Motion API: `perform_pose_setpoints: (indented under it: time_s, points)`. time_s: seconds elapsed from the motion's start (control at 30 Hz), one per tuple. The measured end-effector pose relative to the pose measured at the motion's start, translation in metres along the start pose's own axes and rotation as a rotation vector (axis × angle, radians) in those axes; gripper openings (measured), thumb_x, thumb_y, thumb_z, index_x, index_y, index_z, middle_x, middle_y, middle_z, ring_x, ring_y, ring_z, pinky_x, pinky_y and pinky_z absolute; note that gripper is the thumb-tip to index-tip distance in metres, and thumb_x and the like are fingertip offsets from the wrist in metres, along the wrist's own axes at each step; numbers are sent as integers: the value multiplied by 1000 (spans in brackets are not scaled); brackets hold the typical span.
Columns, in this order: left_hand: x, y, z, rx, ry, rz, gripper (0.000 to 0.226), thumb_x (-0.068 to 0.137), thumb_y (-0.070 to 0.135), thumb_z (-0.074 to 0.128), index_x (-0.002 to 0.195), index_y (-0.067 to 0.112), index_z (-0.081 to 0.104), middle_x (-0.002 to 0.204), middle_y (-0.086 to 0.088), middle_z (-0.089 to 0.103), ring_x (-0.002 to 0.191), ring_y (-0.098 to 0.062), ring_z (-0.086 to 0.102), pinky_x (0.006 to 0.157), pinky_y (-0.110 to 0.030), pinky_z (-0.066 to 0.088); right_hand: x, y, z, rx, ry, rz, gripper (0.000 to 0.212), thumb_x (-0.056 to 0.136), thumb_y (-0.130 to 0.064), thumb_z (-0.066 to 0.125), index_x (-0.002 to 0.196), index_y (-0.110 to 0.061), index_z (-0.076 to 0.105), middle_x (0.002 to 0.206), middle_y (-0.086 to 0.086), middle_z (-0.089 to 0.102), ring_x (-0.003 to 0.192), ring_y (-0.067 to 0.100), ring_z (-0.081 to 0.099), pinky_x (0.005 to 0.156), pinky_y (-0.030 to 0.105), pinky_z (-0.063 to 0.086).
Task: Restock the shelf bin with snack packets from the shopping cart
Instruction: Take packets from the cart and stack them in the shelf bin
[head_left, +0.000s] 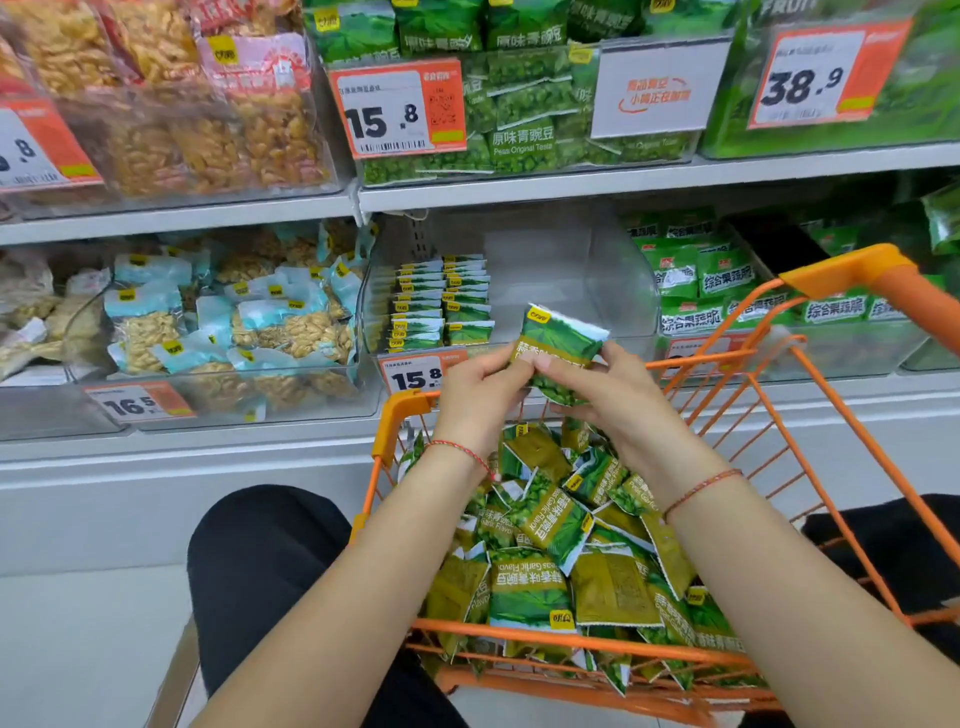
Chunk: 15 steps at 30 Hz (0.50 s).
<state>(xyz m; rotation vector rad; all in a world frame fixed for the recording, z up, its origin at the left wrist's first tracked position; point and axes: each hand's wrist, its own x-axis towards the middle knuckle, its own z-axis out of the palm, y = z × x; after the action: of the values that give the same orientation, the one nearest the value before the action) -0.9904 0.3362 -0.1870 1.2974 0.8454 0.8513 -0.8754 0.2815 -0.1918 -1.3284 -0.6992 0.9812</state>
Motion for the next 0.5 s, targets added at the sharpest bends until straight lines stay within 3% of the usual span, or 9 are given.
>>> perform_pose_setpoints:
  time_s: [0.1, 0.2, 0.23, 0.3, 0.37, 0.43, 0.5]
  points:
    - [27, 12, -10, 49, 16, 25, 17, 91, 7, 58, 95, 18, 70, 90, -5, 65, 91, -16, 59, 85, -27, 49, 30, -13, 9, -58, -28, -14, 46, 77, -21, 77, 117, -13, 56, 111, 6, 67, 98, 18, 68, 73, 31, 58]
    - [60, 22, -28, 258, 69, 90, 23, 89, 16, 63, 111, 14, 68, 101, 4, 68, 91, -5, 62, 73, -10, 47, 62, -25, 9, -103, -71, 6, 37, 81, -22, 74, 113, -18, 56, 113, 1, 65, 101, 15, 66, 83, 33, 56]
    - [71, 22, -37, 363, 116, 126, 24, 89, 18, 63, 112, 14, 69, 106, 4, 68, 92, -4, 61, 75, -10, 46, 74, -27, 8, -125, -85, 7, 31, 82, -24, 73, 109, -22, 57, 112, -3, 66, 100, 13, 65, 87, 33, 53]
    - [91, 20, -60, 597, 225, 184, 23, 89, 21, 60, 110, 17, 71, 115, 2, 67, 101, -9, 60, 86, -15, 41, 94, -30, 5, -184, -105, -2, 26, 82, -26, 72, 104, -25, 58, 107, -8, 66, 94, 5, 64, 86, 25, 48]
    - [103, 11, -82, 814, 312, 232, 24, 90, 21, 57, 109, 15, 71, 116, -2, 67, 109, -17, 59, 92, -21, 38, 113, -30, 3, -261, -109, -21, 32, 81, -25, 73, 110, -22, 59, 105, -8, 68, 88, 0, 63, 73, 15, 44]
    - [110, -2, -95, 998, 333, 333, 26, 92, 19, 54, 112, 11, 69, 114, -8, 66, 112, -26, 56, 97, -30, 36, 129, -27, 3, -362, -130, -3, 41, 79, -24, 74, 117, -19, 59, 106, -5, 67, 87, 4, 62, 67, 15, 43]
    - [112, -18, -99, 1093, 251, 456, 27, 95, 18, 51, 116, 8, 64, 117, -11, 61, 118, -29, 48, 99, -30, 29, 144, -20, 4, -502, -171, 43, 52, 76, -29, 77, 122, -15, 56, 108, -1, 64, 91, 12, 59, 67, 21, 43]
